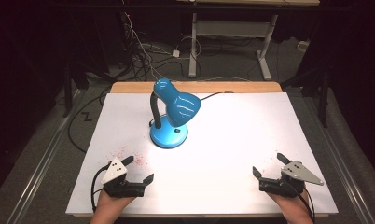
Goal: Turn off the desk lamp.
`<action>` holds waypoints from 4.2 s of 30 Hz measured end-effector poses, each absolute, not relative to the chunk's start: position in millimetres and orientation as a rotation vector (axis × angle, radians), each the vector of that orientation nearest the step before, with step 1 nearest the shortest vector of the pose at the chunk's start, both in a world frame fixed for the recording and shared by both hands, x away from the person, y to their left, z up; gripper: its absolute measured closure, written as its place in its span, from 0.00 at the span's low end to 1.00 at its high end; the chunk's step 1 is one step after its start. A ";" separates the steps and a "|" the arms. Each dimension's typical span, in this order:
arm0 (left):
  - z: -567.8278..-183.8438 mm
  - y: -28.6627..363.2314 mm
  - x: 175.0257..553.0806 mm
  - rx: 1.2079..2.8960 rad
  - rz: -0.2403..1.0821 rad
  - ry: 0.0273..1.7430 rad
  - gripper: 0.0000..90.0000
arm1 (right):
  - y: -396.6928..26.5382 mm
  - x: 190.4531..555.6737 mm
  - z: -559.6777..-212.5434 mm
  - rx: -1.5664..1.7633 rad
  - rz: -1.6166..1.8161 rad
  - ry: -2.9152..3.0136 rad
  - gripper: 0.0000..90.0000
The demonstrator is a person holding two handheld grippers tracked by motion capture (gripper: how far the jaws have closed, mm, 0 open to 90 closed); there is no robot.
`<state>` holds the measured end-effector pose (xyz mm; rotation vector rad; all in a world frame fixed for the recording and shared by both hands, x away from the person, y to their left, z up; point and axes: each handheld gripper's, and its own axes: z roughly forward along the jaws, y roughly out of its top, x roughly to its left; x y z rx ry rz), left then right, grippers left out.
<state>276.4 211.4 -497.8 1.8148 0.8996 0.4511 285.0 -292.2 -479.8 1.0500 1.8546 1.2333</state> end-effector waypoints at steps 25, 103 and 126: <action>-497.7 209.7 276.6 1.836 0.452 0.887 0.10 | -290.6 286.0 -481.1 1.034 1.262 1.866 0.00; -483.4 207.9 288.6 1.826 0.395 0.947 0.98 | -291.3 282.6 -478.9 1.005 1.289 1.888 0.00; -444.9 176.9 349.0 1.826 0.368 0.938 0.98 | -292.9 283.0 -475.3 0.998 1.309 1.884 0.00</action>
